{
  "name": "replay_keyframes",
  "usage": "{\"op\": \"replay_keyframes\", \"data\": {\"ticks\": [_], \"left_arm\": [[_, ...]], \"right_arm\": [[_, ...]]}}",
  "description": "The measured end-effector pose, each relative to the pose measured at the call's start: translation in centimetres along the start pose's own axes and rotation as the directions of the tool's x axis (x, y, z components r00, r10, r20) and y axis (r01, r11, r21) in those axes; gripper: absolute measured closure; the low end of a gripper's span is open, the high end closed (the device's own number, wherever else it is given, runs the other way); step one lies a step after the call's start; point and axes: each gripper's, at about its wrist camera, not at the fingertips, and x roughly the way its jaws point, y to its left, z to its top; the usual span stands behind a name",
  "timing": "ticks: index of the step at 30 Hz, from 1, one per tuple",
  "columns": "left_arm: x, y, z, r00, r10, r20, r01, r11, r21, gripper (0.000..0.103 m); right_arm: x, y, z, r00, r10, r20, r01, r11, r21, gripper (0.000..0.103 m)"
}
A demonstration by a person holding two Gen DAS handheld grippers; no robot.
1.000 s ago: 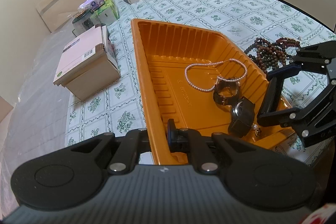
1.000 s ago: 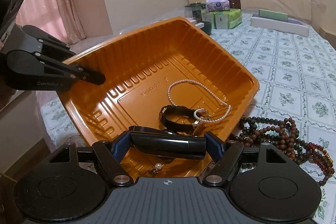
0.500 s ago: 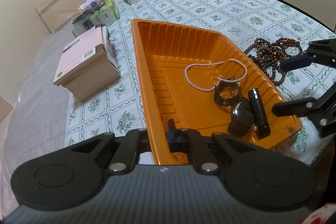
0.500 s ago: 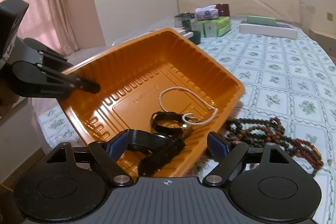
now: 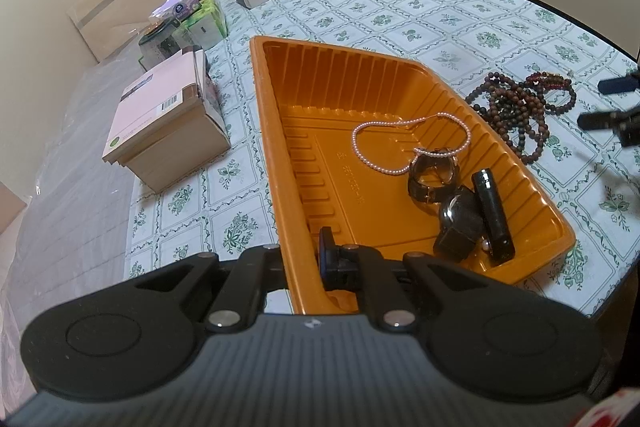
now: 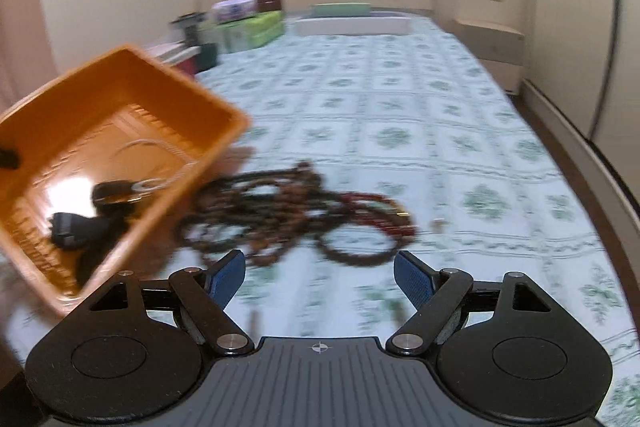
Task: Organize jewelry
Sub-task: 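Grasp a dark wooden bead bracelet from the pile with the right gripper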
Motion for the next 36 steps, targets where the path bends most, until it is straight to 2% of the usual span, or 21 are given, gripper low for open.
{"op": "replay_keyframes", "data": {"ticks": [2, 6, 11, 16, 18, 20, 25, 36], "left_arm": [[0.0, 0.1, 0.1, 1.000, 0.000, -0.001, 0.000, 1.000, 0.001, 0.096], [0.1, 0.1, 0.1, 1.000, 0.003, -0.003, -0.003, 1.000, 0.004, 0.096], [0.1, 0.1, 0.1, 1.000, 0.003, -0.005, -0.003, 1.000, 0.005, 0.096], [0.1, 0.1, 0.1, 1.000, 0.003, -0.005, -0.003, 1.000, 0.005, 0.096], [0.1, 0.1, 0.1, 1.000, 0.003, -0.005, -0.003, 1.000, 0.004, 0.096], [0.1, 0.1, 0.1, 1.000, 0.002, -0.005, -0.002, 1.000, 0.004, 0.096], [0.1, 0.1, 0.0, 1.000, 0.002, -0.004, -0.002, 1.000, 0.003, 0.096], [0.0, 0.2, 0.0, 1.000, -0.001, 0.002, 0.001, 1.000, 0.005, 0.095]], "right_arm": [[0.2, -1.2, 0.1, 1.000, -0.027, 0.006, 0.027, 1.000, 0.010, 0.025], [0.8, -2.8, 0.7, 0.998, -0.070, -0.001, 0.070, 0.997, 0.044, 0.047], [3.0, -3.9, 1.2, 0.993, -0.104, -0.048, 0.109, 0.989, 0.099, 0.064], [4.0, -3.6, 1.2, 0.990, -0.129, -0.063, 0.134, 0.987, 0.085, 0.071], [4.0, -3.4, 1.2, 0.989, -0.131, -0.067, 0.135, 0.989, 0.064, 0.090], [3.9, -3.2, 1.1, 0.988, -0.138, -0.075, 0.141, 0.989, 0.038, 0.096], [2.4, -3.2, 0.6, 0.987, -0.147, -0.065, 0.148, 0.989, 0.016, 0.097], [-2.9, -3.5, 1.9, 0.983, -0.177, 0.039, 0.178, 0.984, -0.001, 0.097]]}}
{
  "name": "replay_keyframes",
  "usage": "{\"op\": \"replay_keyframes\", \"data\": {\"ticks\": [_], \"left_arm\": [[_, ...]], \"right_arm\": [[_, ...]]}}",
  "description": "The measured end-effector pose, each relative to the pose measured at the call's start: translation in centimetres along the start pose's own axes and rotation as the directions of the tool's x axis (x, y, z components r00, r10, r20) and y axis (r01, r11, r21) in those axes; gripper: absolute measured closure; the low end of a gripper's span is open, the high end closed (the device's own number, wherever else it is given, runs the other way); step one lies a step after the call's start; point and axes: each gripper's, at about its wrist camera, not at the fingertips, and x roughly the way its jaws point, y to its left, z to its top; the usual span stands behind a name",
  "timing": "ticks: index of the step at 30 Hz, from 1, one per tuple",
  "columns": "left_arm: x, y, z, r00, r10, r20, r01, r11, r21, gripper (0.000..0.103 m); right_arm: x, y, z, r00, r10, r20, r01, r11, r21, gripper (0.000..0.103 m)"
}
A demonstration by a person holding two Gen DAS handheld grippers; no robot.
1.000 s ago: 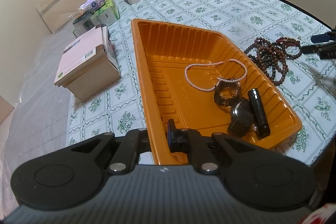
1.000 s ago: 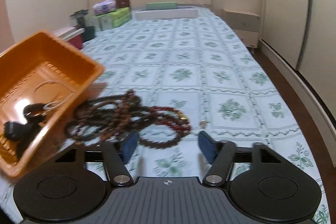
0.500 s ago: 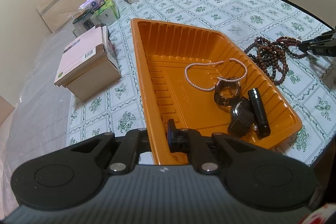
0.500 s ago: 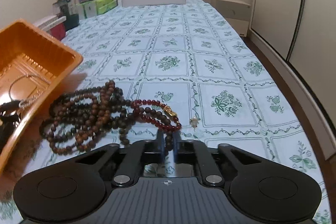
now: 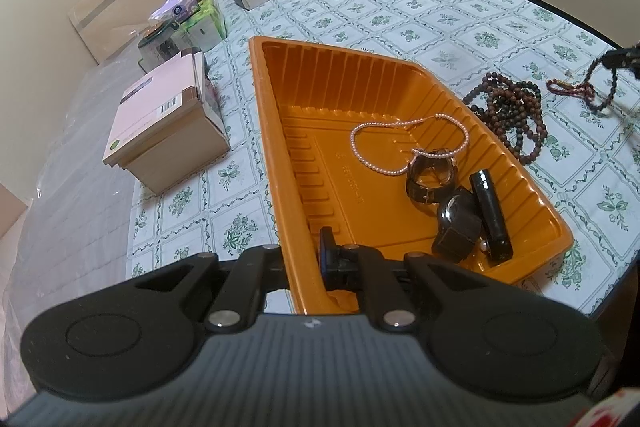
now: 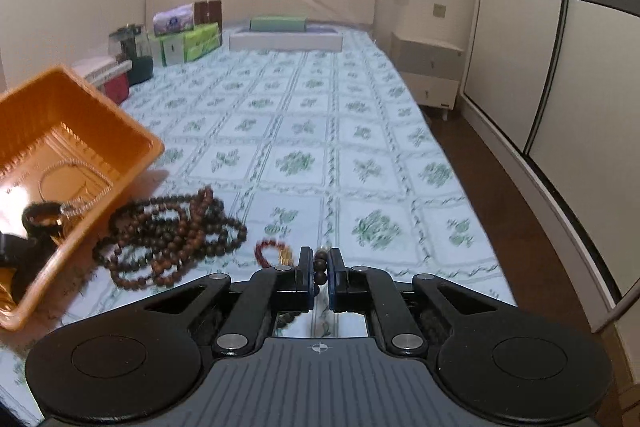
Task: Organize jewelry
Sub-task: 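Grasp a dark wooden bead bracelet from the pile with the right gripper, then lower the wooden bead bracelet into the orange tray and release it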
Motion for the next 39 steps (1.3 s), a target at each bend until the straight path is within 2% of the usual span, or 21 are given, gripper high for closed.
{"op": "replay_keyframes", "data": {"ticks": [7, 11, 16, 21, 26, 30, 33, 36, 39], "left_arm": [[-0.3, -0.1, 0.1, 1.000, -0.002, 0.006, 0.002, 1.000, 0.004, 0.095], [-0.4, -0.1, 0.1, 1.000, -0.002, 0.009, 0.002, 1.000, 0.005, 0.095], [-0.4, 0.0, 0.1, 1.000, -0.004, 0.008, 0.003, 1.000, 0.004, 0.095], [-0.4, 0.0, 0.0, 1.000, -0.005, 0.007, 0.005, 1.000, 0.004, 0.095], [-0.3, 0.0, -0.1, 1.000, -0.008, 0.007, 0.008, 1.000, 0.007, 0.095], [-0.3, 0.1, -0.1, 1.000, -0.011, 0.007, 0.011, 1.000, 0.004, 0.095], [-0.3, 0.2, -0.1, 1.000, -0.013, 0.008, 0.013, 1.000, 0.002, 0.095], [-0.3, 0.2, -0.1, 1.000, -0.015, 0.008, 0.015, 1.000, 0.001, 0.095], [-0.3, 0.2, -0.1, 1.000, -0.017, 0.008, 0.017, 1.000, 0.001, 0.095]], "right_arm": [[-2.3, 0.0, 1.6, 0.997, 0.009, 0.075, -0.008, 1.000, -0.019, 0.097], [-3.1, 0.3, 2.6, 0.994, 0.046, 0.099, -0.045, 0.999, -0.020, 0.097], [-3.6, 2.1, 3.9, 0.984, 0.131, 0.117, -0.128, 0.991, -0.036, 0.097], [-3.4, 5.5, 4.8, 0.959, 0.258, 0.118, -0.252, 0.966, -0.060, 0.097], [-2.7, 9.9, 5.7, 0.909, 0.407, 0.090, -0.401, 0.913, -0.077, 0.097], [-2.0, 13.8, 6.3, 0.848, 0.527, 0.053, -0.520, 0.847, -0.108, 0.097], [-1.4, 16.2, 6.6, 0.812, 0.584, 0.023, -0.577, 0.808, -0.120, 0.097], [-0.4, 18.0, 6.9, 0.765, 0.644, -0.015, -0.642, 0.761, -0.090, 0.097], [0.9, 19.0, 6.8, 0.743, 0.668, -0.053, -0.670, 0.740, -0.060, 0.097]]}}
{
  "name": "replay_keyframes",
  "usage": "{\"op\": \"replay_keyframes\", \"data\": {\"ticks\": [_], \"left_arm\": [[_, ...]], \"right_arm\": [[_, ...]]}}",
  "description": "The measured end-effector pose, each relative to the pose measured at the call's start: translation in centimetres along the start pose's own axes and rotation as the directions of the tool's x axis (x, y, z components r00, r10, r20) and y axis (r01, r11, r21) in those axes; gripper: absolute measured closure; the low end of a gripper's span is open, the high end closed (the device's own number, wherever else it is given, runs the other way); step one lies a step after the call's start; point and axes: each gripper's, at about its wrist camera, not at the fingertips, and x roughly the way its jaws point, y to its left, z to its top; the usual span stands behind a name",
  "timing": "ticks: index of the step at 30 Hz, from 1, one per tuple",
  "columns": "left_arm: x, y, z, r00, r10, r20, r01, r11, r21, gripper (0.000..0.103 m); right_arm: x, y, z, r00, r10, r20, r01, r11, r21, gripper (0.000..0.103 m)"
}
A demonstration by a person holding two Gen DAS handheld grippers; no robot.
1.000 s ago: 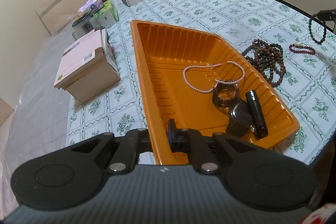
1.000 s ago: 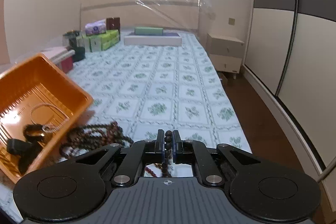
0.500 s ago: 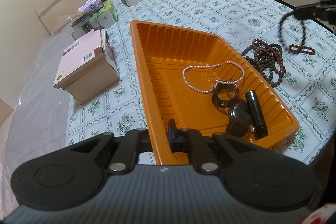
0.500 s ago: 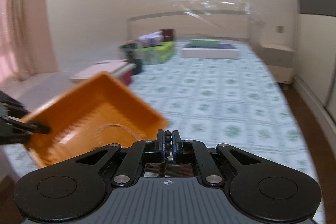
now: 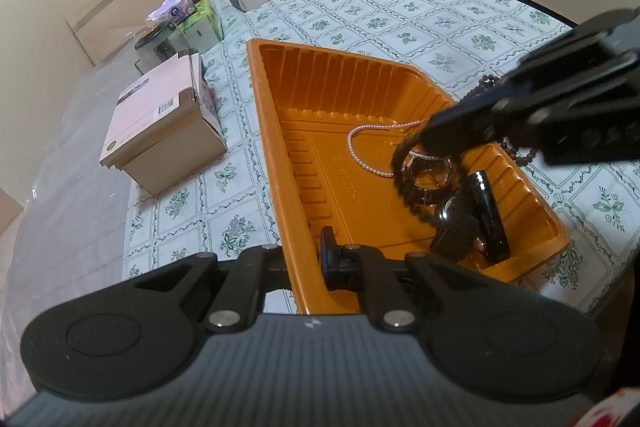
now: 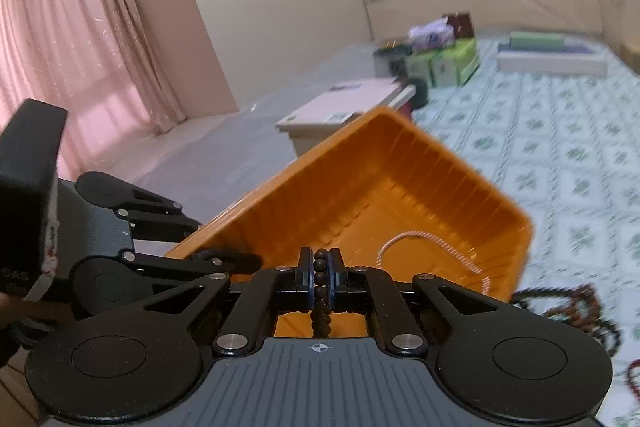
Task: Organize jewelry
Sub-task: 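Lower the wooden bead bracelet into the orange tray and release it, then grasp the red bead bracelet with gold charm using the right gripper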
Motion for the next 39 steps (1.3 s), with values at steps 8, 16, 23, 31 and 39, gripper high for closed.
{"op": "replay_keyframes", "data": {"ticks": [8, 16, 23, 31, 39], "left_arm": [[0.0, 0.0, 0.0, 1.000, 0.001, -0.001, -0.001, 1.000, 0.000, 0.095], [0.0, 0.0, 0.0, 1.000, 0.001, 0.000, -0.001, 1.000, 0.000, 0.095], [0.1, 0.0, 0.0, 1.000, 0.002, 0.001, -0.002, 1.000, -0.002, 0.095], [0.0, -0.1, 0.0, 1.000, 0.004, 0.001, -0.004, 1.000, -0.001, 0.095], [-0.1, 0.0, 0.0, 1.000, 0.006, -0.003, -0.006, 1.000, -0.001, 0.095]], "right_arm": [[2.0, -0.9, -0.2, 0.999, -0.031, -0.034, 0.030, 1.000, -0.006, 0.096], [-1.8, -4.6, -0.5, 0.989, -0.142, 0.036, 0.138, 0.986, 0.088, 0.051], [-7.1, -8.9, -4.1, 0.929, -0.368, 0.033, 0.363, 0.925, 0.111, 0.051], [-11.0, -13.2, -9.6, 0.821, -0.569, -0.046, 0.570, 0.811, 0.134, 0.051], [-12.3, -15.8, -10.8, 0.800, -0.596, -0.062, 0.597, 0.785, 0.164, 0.051]]}}
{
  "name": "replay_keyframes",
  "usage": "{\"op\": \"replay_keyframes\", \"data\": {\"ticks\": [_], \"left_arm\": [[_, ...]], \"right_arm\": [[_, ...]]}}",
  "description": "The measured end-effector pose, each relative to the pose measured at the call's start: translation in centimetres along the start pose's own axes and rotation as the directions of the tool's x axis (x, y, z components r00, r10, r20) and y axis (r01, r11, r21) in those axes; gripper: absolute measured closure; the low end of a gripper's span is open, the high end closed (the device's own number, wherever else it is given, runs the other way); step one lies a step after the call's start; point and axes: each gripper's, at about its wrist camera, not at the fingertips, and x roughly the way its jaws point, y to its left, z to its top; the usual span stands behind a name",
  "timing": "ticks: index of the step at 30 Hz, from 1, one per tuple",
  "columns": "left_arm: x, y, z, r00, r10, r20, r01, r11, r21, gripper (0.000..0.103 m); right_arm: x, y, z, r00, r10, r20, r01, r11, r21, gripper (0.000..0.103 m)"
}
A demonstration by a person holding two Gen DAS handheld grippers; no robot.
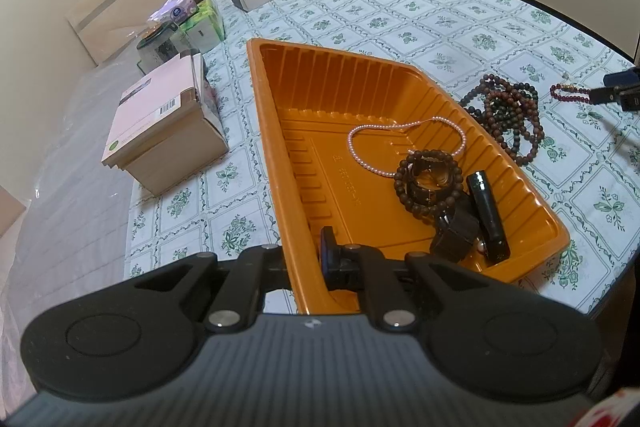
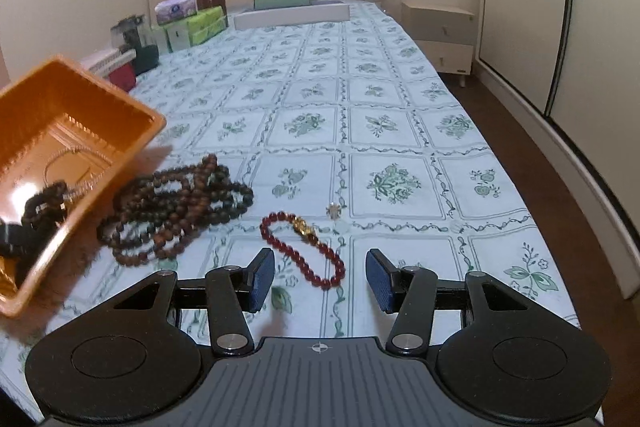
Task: Organize jewelry
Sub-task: 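Grasp the red bead bracelet with gold charm using the right gripper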
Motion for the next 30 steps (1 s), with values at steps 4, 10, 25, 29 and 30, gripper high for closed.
{"op": "replay_keyframes", "data": {"ticks": [4, 10, 25, 29, 30], "left_arm": [[0.0, 0.1, 0.1, 1.000, 0.002, -0.004, -0.002, 1.000, 0.002, 0.095], [0.0, 0.0, 0.2, 1.000, 0.003, -0.006, -0.003, 1.000, 0.003, 0.095], [0.0, 0.0, 0.2, 1.000, 0.003, -0.007, -0.003, 1.000, 0.003, 0.095], [0.1, 0.0, 0.2, 1.000, 0.003, -0.006, -0.003, 1.000, 0.004, 0.095], [0.1, 0.0, 0.1, 1.000, 0.003, -0.006, -0.003, 1.000, 0.004, 0.095]], "right_arm": [[0.6, 0.1, 0.8, 1.000, 0.009, 0.011, -0.009, 1.000, -0.012, 0.055], [2.6, 0.7, 1.5, 1.000, 0.015, -0.010, -0.016, 0.995, -0.098, 0.069], [4.1, 2.5, 1.5, 1.000, 0.006, -0.014, -0.010, 0.967, -0.253, 0.097], [2.0, 2.8, 2.4, 0.999, 0.018, 0.043, -0.007, 0.969, -0.249, 0.097], [1.4, 2.9, 2.8, 0.998, 0.025, 0.059, -0.010, 0.969, -0.247, 0.097]]}}
